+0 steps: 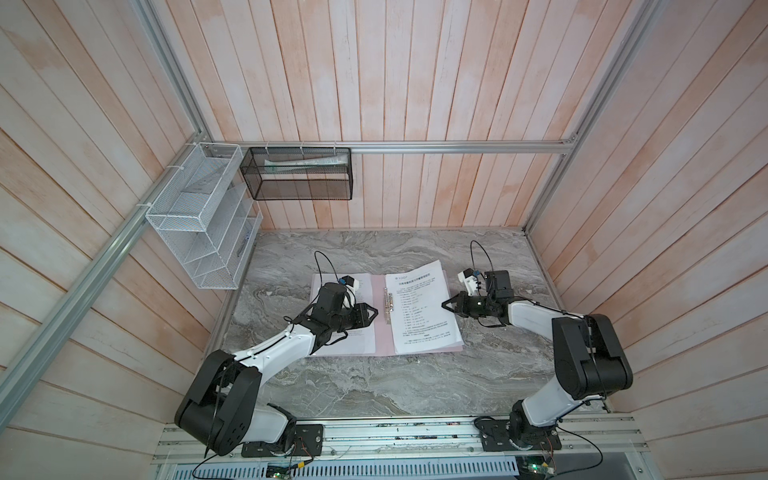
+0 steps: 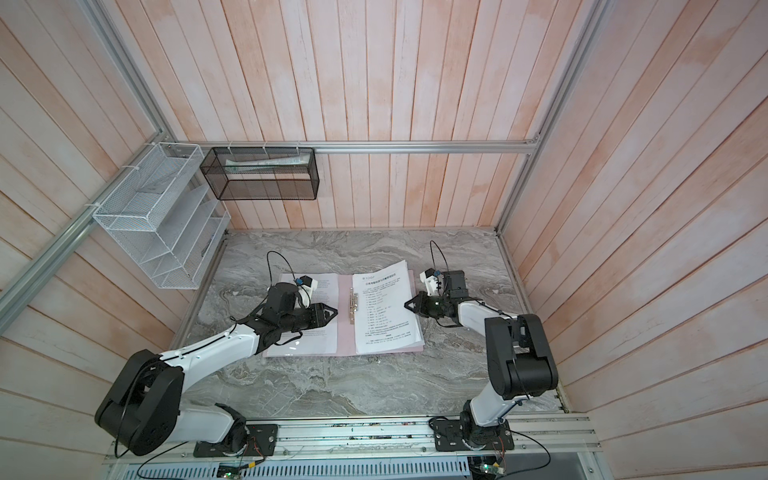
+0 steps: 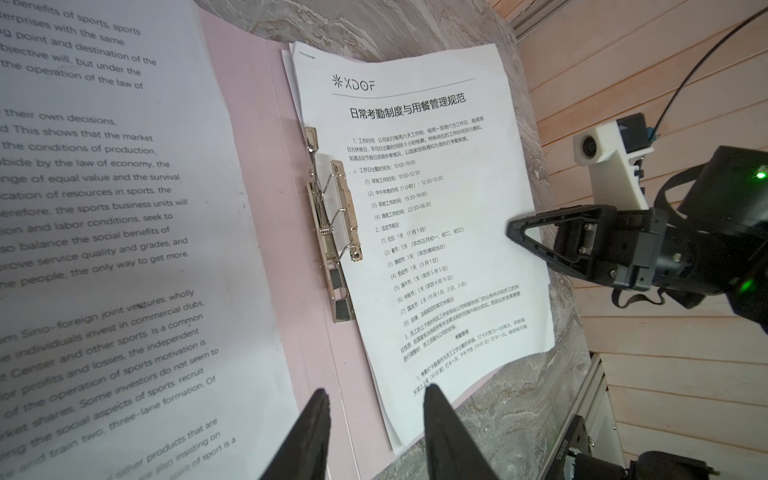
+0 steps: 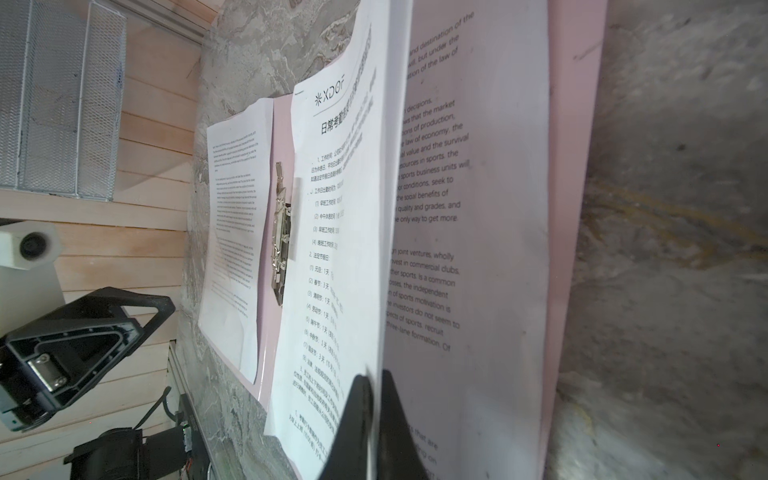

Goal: Put the files into the folder

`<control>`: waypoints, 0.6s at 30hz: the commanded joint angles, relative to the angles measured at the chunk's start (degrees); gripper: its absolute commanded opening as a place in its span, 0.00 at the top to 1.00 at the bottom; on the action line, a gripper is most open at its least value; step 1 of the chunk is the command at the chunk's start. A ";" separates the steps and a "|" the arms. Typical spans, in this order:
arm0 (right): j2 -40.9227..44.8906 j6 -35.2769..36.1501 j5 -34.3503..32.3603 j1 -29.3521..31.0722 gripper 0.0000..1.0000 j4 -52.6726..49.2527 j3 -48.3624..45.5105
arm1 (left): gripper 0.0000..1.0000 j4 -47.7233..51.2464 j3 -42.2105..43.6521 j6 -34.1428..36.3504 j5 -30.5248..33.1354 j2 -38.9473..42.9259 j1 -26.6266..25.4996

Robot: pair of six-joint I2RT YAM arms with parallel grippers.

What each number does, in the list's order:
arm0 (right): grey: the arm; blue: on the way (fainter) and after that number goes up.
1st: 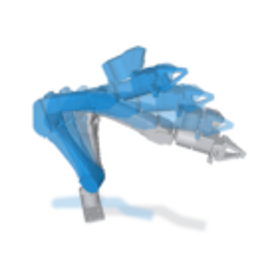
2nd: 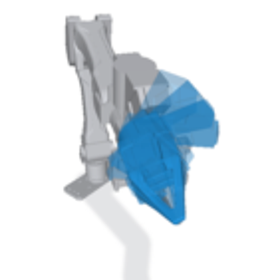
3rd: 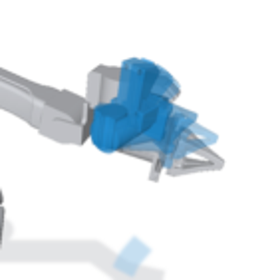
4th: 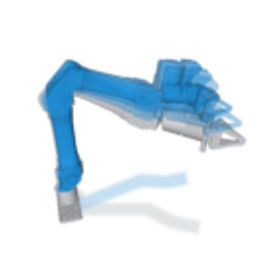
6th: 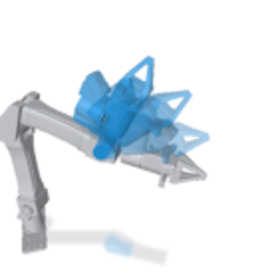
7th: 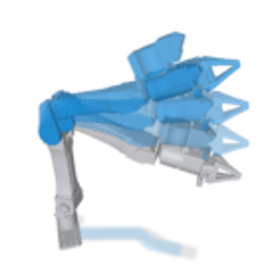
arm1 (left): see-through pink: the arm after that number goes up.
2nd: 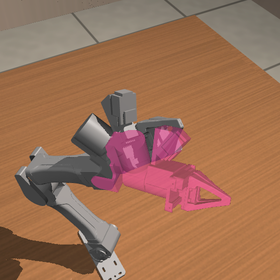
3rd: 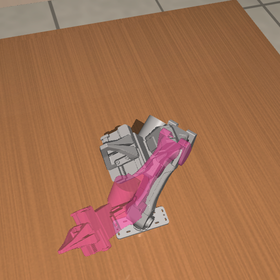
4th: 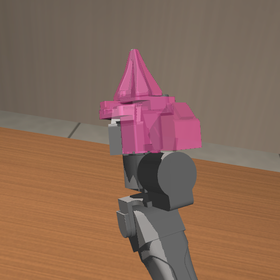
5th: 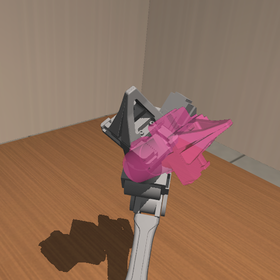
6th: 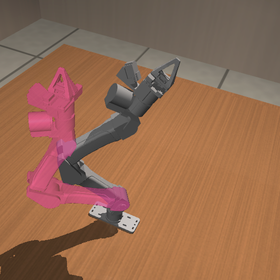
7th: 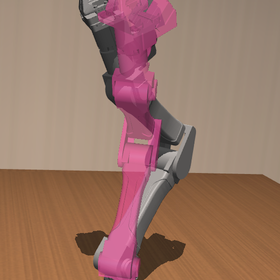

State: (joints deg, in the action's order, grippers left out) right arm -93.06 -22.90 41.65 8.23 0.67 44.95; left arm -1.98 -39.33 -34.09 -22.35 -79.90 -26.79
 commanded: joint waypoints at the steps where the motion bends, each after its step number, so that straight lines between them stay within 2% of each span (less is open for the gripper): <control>1: -0.55 -0.36 -3.67 0.45 0.57 -1.91 0.15 | 0.60 -0.18 0.84 0.07 0.80 1.24 0.24; 2: 0.13 -0.72 -5.86 0.38 0.48 -2.78 0.05 | 0.60 -0.11 0.84 0.07 0.90 1.24 0.24; 4: 2.21 -1.25 -10.36 0.38 0.40 -4.68 0.00 | 0.60 0.03 0.84 0.07 0.90 1.38 0.24; 9: 7.56 -0.76 -21.17 0.48 0.36 -10.88 -0.19 | 0.60 -0.25 0.97 0.07 0.99 1.34 0.24; 13: 10.08 0.21 -24.55 0.47 0.40 -13.73 -1.75 | 0.60 -1.18 1.23 -0.11 0.68 0.92 0.25; 15: 10.95 -0.05 -24.83 0.56 0.45 -13.98 -3.19 | 0.60 -1.51 1.19 -0.19 0.55 0.71 0.24; 18: 12.30 -0.56 -24.33 0.97 0.58 -13.46 -5.62 | 0.60 -1.76 1.25 -0.19 0.27 0.62 0.24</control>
State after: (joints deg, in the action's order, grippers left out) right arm -81.87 -23.66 19.53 8.58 -9.78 41.63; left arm -2.39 -39.09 -34.11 -22.00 -79.68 -26.79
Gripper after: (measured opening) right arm 0.436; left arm 0.400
